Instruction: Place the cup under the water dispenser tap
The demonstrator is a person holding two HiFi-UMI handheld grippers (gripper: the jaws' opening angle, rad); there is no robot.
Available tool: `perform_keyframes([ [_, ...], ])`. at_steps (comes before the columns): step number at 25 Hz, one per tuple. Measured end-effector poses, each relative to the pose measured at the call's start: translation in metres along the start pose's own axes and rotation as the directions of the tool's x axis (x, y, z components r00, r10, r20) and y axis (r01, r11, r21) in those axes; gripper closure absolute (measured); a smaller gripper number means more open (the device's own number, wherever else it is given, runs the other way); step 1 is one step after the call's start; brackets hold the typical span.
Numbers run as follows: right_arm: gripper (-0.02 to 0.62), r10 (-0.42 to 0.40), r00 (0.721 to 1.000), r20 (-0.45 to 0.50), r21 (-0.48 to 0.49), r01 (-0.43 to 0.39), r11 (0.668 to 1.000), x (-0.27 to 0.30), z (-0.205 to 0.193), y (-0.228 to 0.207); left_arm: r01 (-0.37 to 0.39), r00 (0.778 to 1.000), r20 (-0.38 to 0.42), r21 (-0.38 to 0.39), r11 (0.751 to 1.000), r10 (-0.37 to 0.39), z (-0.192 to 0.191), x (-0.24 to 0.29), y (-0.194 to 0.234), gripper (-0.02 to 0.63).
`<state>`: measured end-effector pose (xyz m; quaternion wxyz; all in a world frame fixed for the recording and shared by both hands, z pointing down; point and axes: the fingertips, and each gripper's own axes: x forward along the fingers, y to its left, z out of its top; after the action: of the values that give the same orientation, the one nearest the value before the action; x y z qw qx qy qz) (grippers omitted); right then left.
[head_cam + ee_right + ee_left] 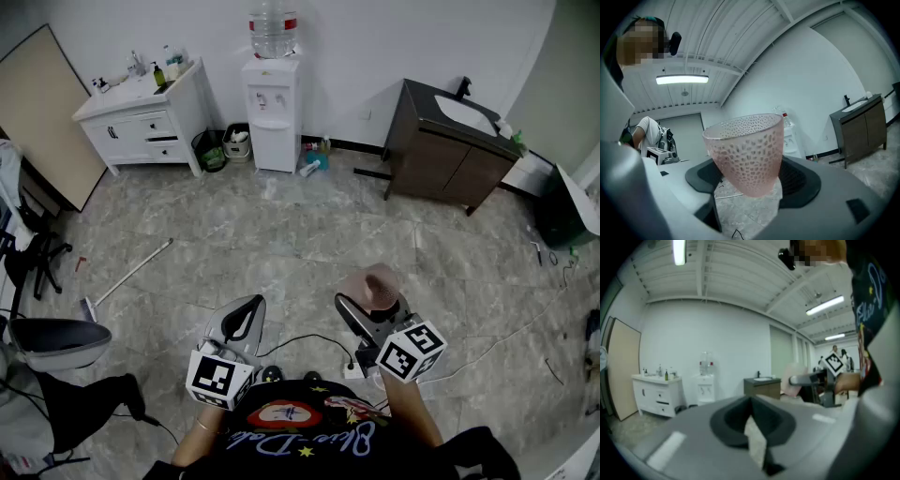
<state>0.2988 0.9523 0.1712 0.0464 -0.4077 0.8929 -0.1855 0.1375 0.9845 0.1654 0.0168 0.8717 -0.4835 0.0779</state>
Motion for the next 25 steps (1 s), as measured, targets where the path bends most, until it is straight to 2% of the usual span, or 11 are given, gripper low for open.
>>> perform_keyframes([
  [6, 0.229, -0.021, 0.999, -0.046, 0.032, 0.023, 0.999, -0.025, -0.026, -0.021, 0.008, 1.0, -0.03, -0.002, 1.0, -0.008, -0.015, 0.0, -0.036, 0.617],
  [8, 0.229, -0.046, 0.997, -0.07, 0.026, 0.048, 0.999, -0.023, -0.031, -0.031, 0.004, 0.999, -0.041, 0.002, 1.0, -0.004, -0.017, 0.003, -0.04, 0.617],
  [11, 0.229, -0.031, 0.997, -0.068, 0.053, 0.035, 0.998, -0.013, -0.032, -0.034, -0.007, 0.998, -0.057, 0.01, 1.0, 0.007, -0.015, 0.005, -0.038, 0.617],
  [15, 0.229, -0.046, 0.993, -0.11, 0.008, 0.047, 0.999, 0.01, -0.04, -0.042, -0.045, 0.996, -0.083, -0.01, 0.999, 0.044, -0.026, 0.008, -0.018, 0.617],
  [18, 0.229, -0.02, 0.993, -0.115, 0.004, 0.021, 1.0, 0.038, -0.038, -0.041, -0.064, 0.994, -0.094, -0.027, 0.998, 0.061, -0.035, 0.022, 0.006, 0.617],
  [21, 0.228, 0.001, 0.994, -0.114, -0.01, -0.002, 1.0, 0.071, -0.031, -0.052, -0.044, 0.997, -0.063, -0.041, 0.998, 0.042, -0.037, 0.061, 0.028, 0.617],
  [25, 0.228, 0.011, 0.993, -0.119, -0.056, -0.017, 0.998, 0.134, -0.013, -0.079, 0.018, 1.0, -0.017, -0.046, 0.999, -0.019, -0.033, 0.128, 0.067, 0.617],
])
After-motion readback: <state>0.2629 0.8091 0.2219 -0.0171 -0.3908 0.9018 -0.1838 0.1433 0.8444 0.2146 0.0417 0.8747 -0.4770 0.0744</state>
